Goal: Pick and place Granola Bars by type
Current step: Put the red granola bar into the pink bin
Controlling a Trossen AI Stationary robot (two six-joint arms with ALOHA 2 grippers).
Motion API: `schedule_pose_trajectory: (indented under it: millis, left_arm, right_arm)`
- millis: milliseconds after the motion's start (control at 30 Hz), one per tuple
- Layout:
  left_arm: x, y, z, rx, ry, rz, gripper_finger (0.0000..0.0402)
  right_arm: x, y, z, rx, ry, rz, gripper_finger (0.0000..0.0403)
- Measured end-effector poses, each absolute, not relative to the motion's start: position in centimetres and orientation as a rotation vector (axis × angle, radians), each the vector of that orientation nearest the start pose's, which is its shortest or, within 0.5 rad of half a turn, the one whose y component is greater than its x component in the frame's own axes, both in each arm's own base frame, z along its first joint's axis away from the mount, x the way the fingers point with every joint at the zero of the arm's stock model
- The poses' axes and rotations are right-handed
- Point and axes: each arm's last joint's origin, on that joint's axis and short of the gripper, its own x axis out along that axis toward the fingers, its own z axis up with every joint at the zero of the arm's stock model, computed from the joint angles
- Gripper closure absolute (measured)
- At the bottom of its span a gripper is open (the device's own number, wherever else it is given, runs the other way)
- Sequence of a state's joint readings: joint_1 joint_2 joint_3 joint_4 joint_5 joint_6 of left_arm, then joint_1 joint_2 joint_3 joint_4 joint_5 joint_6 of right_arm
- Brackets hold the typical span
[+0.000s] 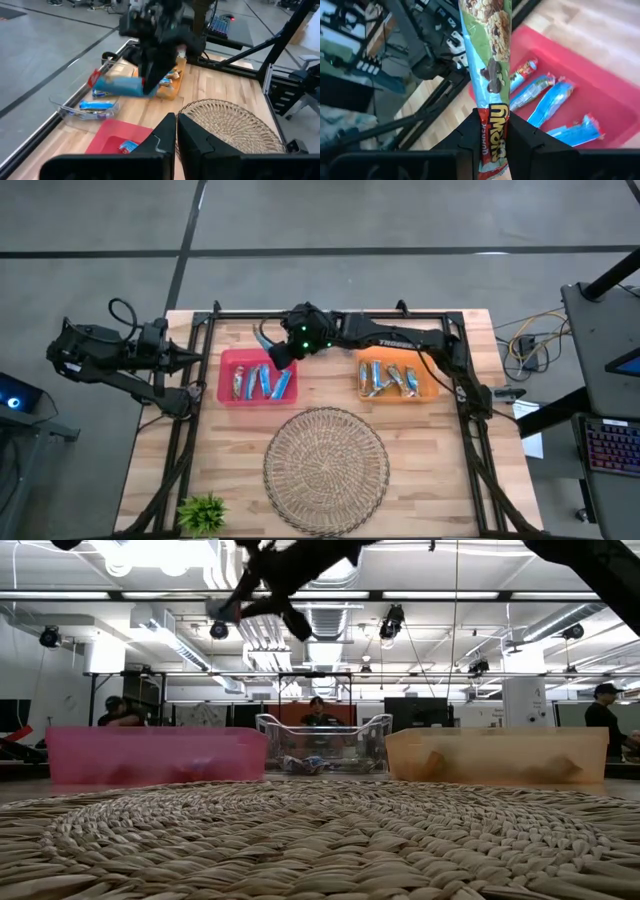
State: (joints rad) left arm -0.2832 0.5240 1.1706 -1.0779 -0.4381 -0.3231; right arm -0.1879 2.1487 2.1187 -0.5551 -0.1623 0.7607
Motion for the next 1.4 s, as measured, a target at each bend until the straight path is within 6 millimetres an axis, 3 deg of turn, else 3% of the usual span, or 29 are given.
schedule_pose_trajectory:
  millis: [333,800,1233,1400]
  left_arm:
    - [3.8,0.2,39.2,-0.172,0.373,0.216,0.0401]
    - [3.8,0.2,39.2,-0.186,0.37,0.219,0.0401]
    - [3.8,0.2,39.2,-0.204,0.367,0.222,0.0401]
    - [3.8,0.2,39.2,-0.214,0.366,0.224,0.0401]
  right_arm:
    - [48.8,-8.7,26.6,1.072,0.54,-0.322,0.0344]
    - [49.1,-6.6,22.2,1.336,0.403,-0.283,0.0344]
    - [48.9,-6.2,21.1,1.353,0.374,-0.353,0.0343]
    - [48.9,-6.2,21.1,1.334,0.375,-0.352,0.0314]
